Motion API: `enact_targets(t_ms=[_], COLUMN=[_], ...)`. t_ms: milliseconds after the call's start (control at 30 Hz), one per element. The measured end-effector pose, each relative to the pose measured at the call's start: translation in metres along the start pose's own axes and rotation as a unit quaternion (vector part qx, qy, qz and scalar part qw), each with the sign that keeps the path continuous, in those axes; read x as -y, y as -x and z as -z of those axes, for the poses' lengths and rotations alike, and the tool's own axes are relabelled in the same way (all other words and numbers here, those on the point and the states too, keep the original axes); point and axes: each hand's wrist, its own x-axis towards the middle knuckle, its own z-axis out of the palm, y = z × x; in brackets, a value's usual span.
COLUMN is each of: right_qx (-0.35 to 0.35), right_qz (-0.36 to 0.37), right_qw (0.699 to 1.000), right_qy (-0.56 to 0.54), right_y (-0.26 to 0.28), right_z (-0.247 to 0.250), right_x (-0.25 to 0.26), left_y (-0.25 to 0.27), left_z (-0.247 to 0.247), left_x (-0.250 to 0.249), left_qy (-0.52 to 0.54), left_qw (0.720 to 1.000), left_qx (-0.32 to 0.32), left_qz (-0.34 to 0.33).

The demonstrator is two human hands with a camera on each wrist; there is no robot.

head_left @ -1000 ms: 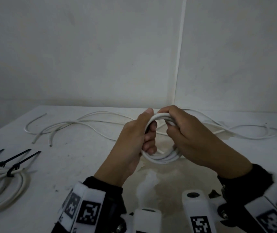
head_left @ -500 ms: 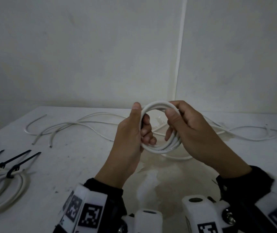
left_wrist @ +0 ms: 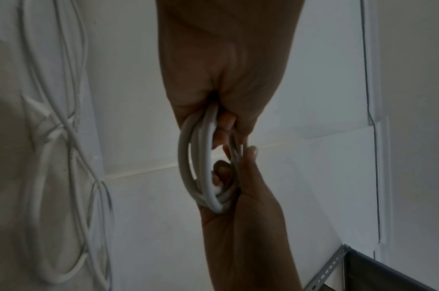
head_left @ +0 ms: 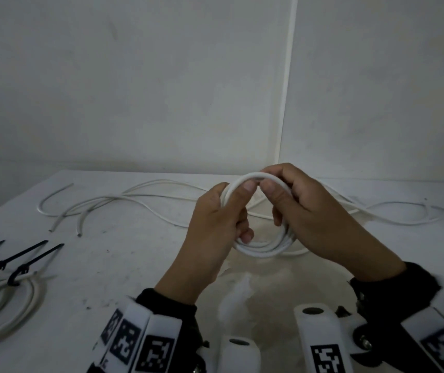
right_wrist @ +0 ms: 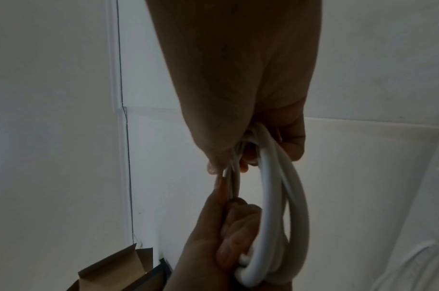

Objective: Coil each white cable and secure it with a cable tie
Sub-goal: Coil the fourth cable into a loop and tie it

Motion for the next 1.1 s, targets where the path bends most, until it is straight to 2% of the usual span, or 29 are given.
enact_targets(t_ms=[167, 267, 367, 500, 667, 833, 1000, 1100], right_qx=[0.012, -0.004, -0.007, 0.016, 0.055, 0.057, 0.026, 0.025], right_qz=[-0.037, -0.034, -0.015, 0.000, 0.014, 0.020, -0.011, -0.026], right_qw=[0.998, 0.996, 0.997, 0.999, 0.998, 0.998, 0.990, 0.979], right_qy=[-0.046, -0.087, -0.081, -0.044, 0.028, -0.011, -0.139, -0.202], right_y=[0.000, -0.001, -0.001, 0.000, 0.002, 0.002, -0.001, -0.002], right_z=[-0.004, -0.004, -0.002, 0.002, 0.010, 0.008, 0.003, 0.000], right_x=[-0.003, -0.002, -0.002, -0.003, -0.003, -0.002, -0.003, -0.004], left_y=[-0.001, 0.001, -0.001, -0.007, -0.001, 0.001, -0.001, -0.002], left_z=[0.000, -0.002, 0.002, 0.013, 0.013, 0.000, -0.002, 0.000], left_x=[0.001, 0.003, 0.000, -0.007, -0.010, -0.009, -0.010, -0.009], left_qy=[0.044, 0.054, 0.055, 0.094, 0.101, 0.088, 0.125, 0.145], left_qw=[0.998, 0.998, 0.998, 0.990, 0.983, 0.991, 0.990, 0.988], left_qx=[-0.041, -0.041, -0.013, 0.055, 0.102, 0.023, -0.042, -0.052], left_qz=[-0.017, -0.018, 0.007, 0.090, 0.116, 0.096, 0.050, 0.028])
